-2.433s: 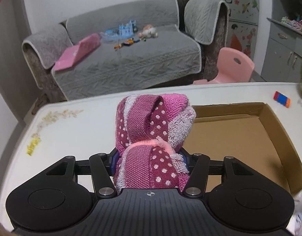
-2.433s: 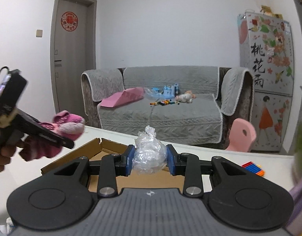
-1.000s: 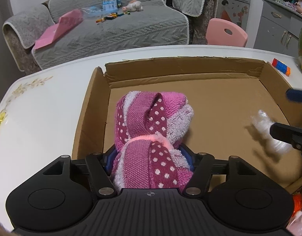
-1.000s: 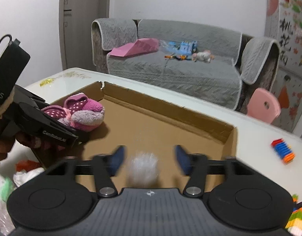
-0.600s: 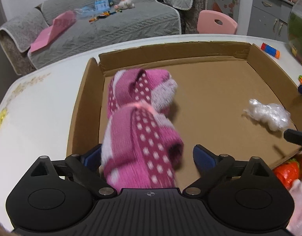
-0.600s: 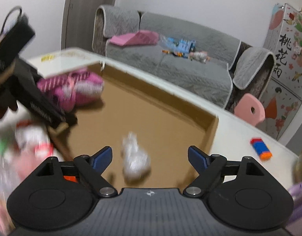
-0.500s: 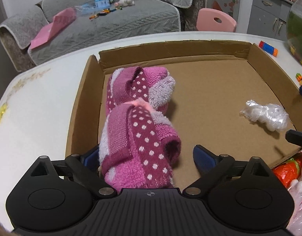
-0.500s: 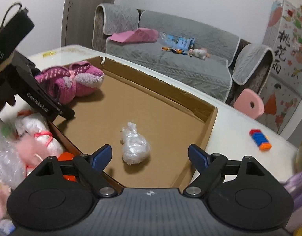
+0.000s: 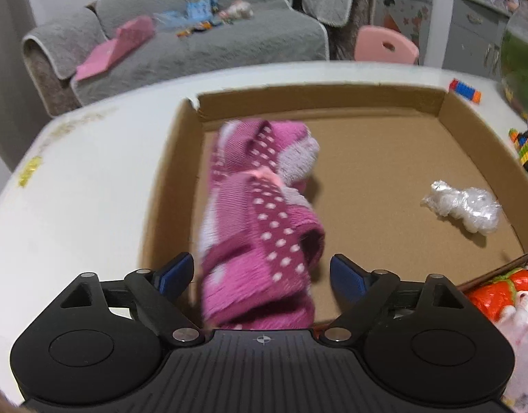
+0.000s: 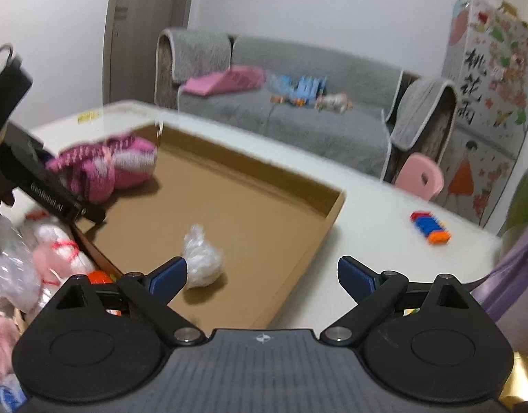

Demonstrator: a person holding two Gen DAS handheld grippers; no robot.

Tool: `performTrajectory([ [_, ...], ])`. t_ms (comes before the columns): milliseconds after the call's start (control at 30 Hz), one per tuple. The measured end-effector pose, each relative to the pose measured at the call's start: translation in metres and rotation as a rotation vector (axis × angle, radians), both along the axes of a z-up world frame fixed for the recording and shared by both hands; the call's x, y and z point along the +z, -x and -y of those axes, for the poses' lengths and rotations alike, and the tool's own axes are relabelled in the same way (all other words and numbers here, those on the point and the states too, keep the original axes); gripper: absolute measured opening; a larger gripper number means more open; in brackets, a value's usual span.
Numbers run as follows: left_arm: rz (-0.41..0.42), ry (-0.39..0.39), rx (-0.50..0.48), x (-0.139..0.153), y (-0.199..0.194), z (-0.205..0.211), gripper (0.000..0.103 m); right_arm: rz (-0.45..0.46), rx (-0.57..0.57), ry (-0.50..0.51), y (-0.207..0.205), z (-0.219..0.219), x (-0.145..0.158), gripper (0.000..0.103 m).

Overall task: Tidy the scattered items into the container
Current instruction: 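Move the left gripper to the blue sock bundle and grasp it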

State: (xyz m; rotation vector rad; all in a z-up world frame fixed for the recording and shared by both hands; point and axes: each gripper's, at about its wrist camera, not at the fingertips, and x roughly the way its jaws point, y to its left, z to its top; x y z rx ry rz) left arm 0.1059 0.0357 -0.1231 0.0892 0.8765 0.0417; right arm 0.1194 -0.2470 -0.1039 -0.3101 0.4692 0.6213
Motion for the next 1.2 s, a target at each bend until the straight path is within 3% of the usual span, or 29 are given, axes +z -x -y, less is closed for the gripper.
performTrajectory([
  [233,0.130,0.037,0.035,0.040,0.050,-0.005,0.097,0.049,-0.030,-0.102,0.012,0.022,0.010,0.098],
  [267,0.153,0.047,0.042,0.047,0.062,-0.005,0.102,0.053,-0.033,-0.114,0.020,0.026,0.011,0.098],
  [433,0.213,0.050,0.013,0.059,0.134,0.016,0.102,0.113,0.021,-0.126,0.065,0.040,0.009,0.102],
  [600,0.199,-0.002,-0.021,0.044,0.181,0.049,0.103,0.083,0.057,-0.099,0.077,0.037,-0.008,0.102],
  [700,0.158,0.005,-0.042,0.026,0.197,0.065,0.103,0.069,0.059,-0.083,0.073,0.031,-0.013,0.102],
  [867,0.114,0.001,-0.034,0.004,0.200,0.078,0.103,0.041,0.044,-0.085,0.063,0.029,-0.020,0.102],
  [1200,0.053,0.035,0.042,-0.021,0.195,0.052,0.102,-0.018,0.053,-0.007,0.069,0.027,-0.042,0.102],
])
